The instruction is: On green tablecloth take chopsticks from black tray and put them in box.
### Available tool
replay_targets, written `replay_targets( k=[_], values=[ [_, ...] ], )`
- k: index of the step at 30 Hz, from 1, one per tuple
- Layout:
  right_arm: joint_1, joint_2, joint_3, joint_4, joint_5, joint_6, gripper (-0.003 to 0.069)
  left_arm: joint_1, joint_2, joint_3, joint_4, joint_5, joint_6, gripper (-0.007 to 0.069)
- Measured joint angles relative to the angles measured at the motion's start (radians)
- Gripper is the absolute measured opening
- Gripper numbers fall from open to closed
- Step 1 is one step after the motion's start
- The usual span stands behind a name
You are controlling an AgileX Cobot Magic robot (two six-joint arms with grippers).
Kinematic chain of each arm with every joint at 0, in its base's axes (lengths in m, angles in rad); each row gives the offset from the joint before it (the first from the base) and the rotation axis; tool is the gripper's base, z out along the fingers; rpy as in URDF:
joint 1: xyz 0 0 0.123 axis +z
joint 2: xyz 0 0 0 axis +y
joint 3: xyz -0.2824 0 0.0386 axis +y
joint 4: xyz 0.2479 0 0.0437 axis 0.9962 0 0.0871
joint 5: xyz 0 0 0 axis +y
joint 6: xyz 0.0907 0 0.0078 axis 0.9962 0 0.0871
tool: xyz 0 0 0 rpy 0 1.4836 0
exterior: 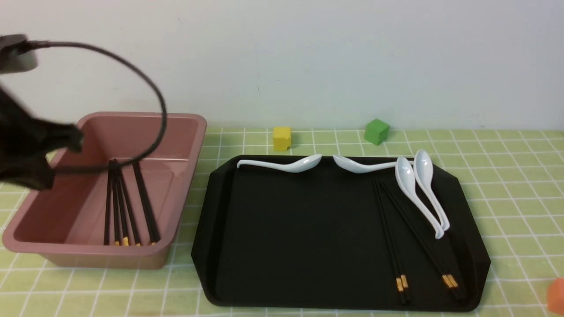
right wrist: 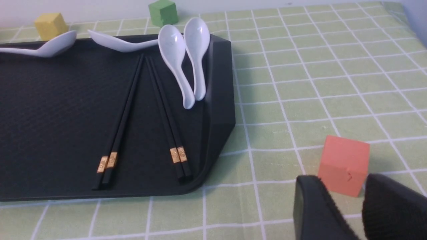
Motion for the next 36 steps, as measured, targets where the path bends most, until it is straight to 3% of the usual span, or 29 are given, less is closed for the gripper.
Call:
replay_targets(
  k=[9,14,36],
  values=[
    [0.000,0.000,0.000,0.000,0.000,0.000,0.0239,0.000,-0.459,0.511,-0.167,-0.415,0.042,-0.0013],
    [0.000,0.000,0.000,0.000,0.000,0.000,0.0239,0.000,-0.585,0.659,-0.249,-0.548,0.044,-0.0013],
    [0.000,0.000,0.000,0.000,0.000,0.000,0.0239,-0.009,-0.622,0.713,-0.277,-0.582,0.046,-0.0013]
  ],
)
